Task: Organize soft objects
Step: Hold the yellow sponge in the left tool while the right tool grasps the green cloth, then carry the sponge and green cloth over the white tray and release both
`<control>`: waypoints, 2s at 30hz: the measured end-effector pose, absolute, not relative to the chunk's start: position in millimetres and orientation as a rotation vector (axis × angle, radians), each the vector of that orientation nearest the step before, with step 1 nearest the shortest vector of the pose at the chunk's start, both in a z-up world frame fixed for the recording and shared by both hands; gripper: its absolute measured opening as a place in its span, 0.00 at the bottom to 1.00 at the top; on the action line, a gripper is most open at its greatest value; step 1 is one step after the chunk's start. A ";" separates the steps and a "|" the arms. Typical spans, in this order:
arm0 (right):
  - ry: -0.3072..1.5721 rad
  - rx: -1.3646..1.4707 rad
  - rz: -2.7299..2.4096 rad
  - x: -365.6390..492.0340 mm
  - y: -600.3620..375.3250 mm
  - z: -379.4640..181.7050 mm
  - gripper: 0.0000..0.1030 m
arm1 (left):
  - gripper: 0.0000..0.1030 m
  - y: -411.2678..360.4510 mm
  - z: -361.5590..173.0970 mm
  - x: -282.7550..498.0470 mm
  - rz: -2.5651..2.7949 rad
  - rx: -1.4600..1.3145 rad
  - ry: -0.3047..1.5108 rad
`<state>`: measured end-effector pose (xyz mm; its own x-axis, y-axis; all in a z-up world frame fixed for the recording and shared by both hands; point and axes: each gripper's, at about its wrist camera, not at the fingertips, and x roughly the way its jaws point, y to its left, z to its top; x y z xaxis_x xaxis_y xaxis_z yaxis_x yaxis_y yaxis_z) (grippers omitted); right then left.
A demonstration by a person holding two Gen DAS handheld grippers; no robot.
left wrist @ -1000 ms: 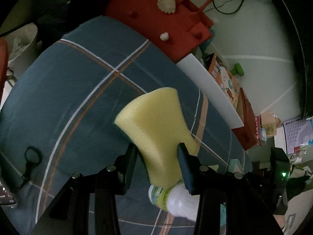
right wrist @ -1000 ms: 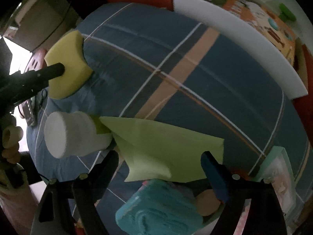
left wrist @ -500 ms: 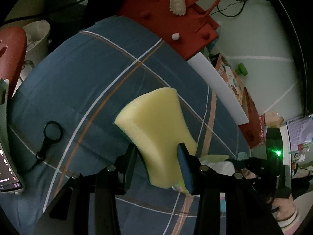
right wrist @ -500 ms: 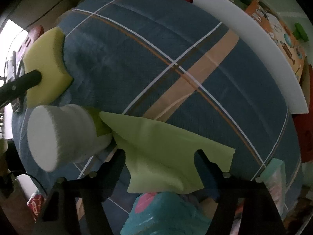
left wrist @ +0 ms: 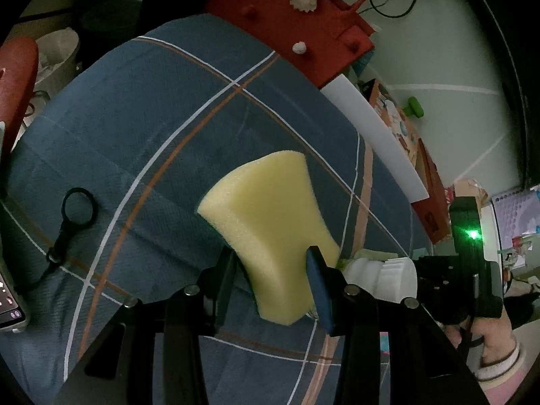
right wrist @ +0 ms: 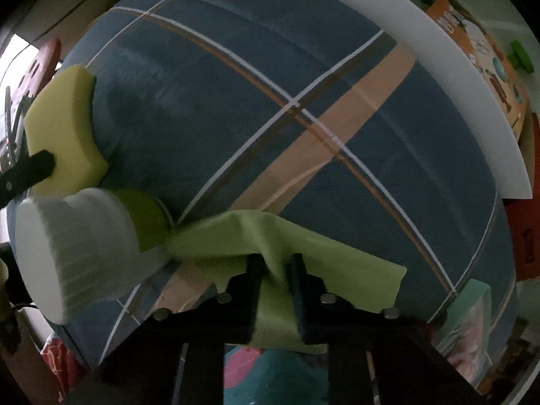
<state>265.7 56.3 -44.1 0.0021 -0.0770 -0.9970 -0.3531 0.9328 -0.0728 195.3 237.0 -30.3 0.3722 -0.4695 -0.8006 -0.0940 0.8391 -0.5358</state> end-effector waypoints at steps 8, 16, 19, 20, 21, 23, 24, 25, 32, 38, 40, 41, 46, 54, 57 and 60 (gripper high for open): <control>1.499 -0.297 0.212 262.0 51.2 -20.2 0.06 | 0.43 235.6 -32.2 196.2 -0.266 -0.562 1.183; 1.323 -0.173 0.160 232.2 26.5 31.5 0.06 | 0.43 238.8 -19.5 187.9 -0.255 -0.573 1.152; 1.245 -0.123 0.144 223.9 6.1 48.0 0.06 | 0.43 238.9 -12.0 183.4 -0.247 -0.589 1.130; 1.215 -0.091 0.139 222.4 -10.0 48.0 0.06 | 0.43 238.7 -9.1 181.6 -0.244 -0.592 1.121; 1.188 -0.067 0.129 216.8 -11.5 53.3 0.06 | 0.43 238.9 -5.6 179.1 -0.239 -0.596 1.112; 1.131 -0.013 0.107 211.1 -28.4 63.6 0.06 | 0.43 237.7 1.9 174.8 -0.230 -0.602 1.090; 1.101 0.002 0.096 208.3 -38.8 59.9 0.06 | 0.43 236.9 4.8 173.7 -0.226 -0.602 1.082; 1.070 0.017 0.083 202.1 -44.3 61.6 0.06 | 0.43 235.9 7.9 172.3 -0.221 -0.600 1.073; 0.885 0.118 0.024 160.4 -70.6 96.7 0.06 | 0.43 218.8 39.8 161.2 -0.212 -0.559 1.001; 0.819 0.180 -0.020 129.5 -84.3 110.2 0.06 | 0.43 189.8 67.9 153.2 -0.270 -0.513 0.956; 0.806 0.190 -0.038 119.5 -91.1 112.7 0.06 | 0.43 180.3 74.8 150.3 -0.290 -0.498 0.947; 0.800 0.196 -0.050 114.5 -95.9 113.4 0.06 | 0.43 174.2 78.7 149.1 -0.301 -0.488 0.943; 0.779 0.258 -0.110 89.5 -123.9 112.8 0.06 | 0.43 135.7 93.4 145.4 -0.362 -0.437 0.936; 0.746 0.335 -0.261 51.7 -186.3 107.4 0.06 | 0.43 44.2 89.8 137.4 -0.505 -0.328 0.973; 0.739 0.370 -0.333 37.3 -218.1 106.6 0.06 | 0.43 1.6 81.8 132.2 -0.587 -0.286 1.007; 0.748 0.393 -0.429 23.2 -249.2 101.9 0.06 | 0.43 -40.1 73.4 128.0 -0.658 -0.228 1.043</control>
<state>23.2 -249.2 101.9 0.6554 -0.2314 -0.7190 0.5042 0.8428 0.1883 128.0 -40.1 73.4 0.3345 -0.6027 -0.7245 0.3946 0.7877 -0.4731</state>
